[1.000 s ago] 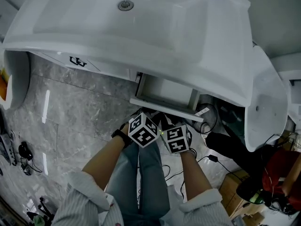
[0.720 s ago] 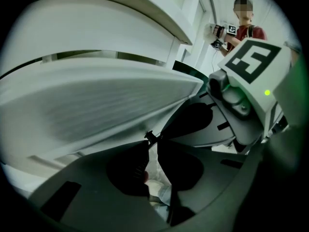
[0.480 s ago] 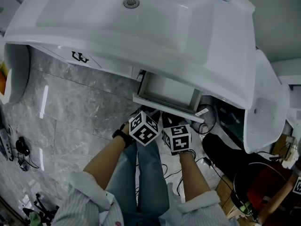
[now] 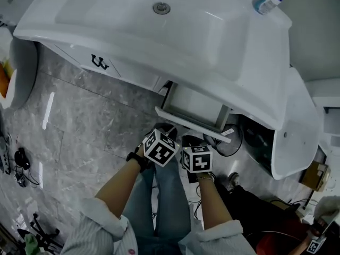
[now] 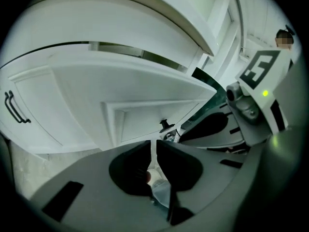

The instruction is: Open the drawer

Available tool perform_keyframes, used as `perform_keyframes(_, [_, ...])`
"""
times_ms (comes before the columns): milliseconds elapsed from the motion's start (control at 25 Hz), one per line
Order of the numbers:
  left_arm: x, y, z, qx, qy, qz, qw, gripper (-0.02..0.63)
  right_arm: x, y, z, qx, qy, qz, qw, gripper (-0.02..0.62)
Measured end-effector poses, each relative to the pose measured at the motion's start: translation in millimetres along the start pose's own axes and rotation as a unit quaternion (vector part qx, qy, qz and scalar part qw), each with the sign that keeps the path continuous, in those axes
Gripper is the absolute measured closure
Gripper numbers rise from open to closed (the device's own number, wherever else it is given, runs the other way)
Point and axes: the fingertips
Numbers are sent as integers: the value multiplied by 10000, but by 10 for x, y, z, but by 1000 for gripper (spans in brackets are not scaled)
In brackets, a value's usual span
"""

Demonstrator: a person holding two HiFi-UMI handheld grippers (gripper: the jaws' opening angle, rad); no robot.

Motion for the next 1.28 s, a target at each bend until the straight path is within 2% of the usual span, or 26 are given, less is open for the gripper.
perform_keyframes(160, [127, -54, -40, 198, 81, 18, 9998, 569, 67, 13, 103, -294, 55, 50, 9995, 563])
perform_keyframes(360, [315, -90, -17, 481, 267, 149, 9984, 578, 186, 173, 325, -301, 265, 48, 9992, 566])
perform_keyframes(560, [602, 8, 32, 881, 427, -31, 9952, 581, 368, 411, 490, -331, 405, -22, 9986, 569])
perform_keyframes(760, [1037, 128, 36, 866, 621, -166, 9942, 581, 723, 693, 642, -306, 502, -211, 9980, 576])
perform_keyframes(880, [1317, 341, 94, 796, 806, -333, 9930, 584, 993, 976, 728, -345, 617, -548, 9960, 583])
perform_keyframes(1080, [1839, 858, 86, 888, 979, -939, 9868, 586, 1558, 1396, 901, -231, 840, -1299, 9877, 581])
perform_keyframes(1280, [2345, 1464, -64, 644, 1021, -1432, 9823, 586, 2265, 1920, 946, -451, 1207, -2126, 9686, 584])
Point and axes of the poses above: the fingertips, and each gripper's own axes: x backward along the fingers, z to its left, y out of its top, and after that the axes turned 3 degrees about -y, right-handed
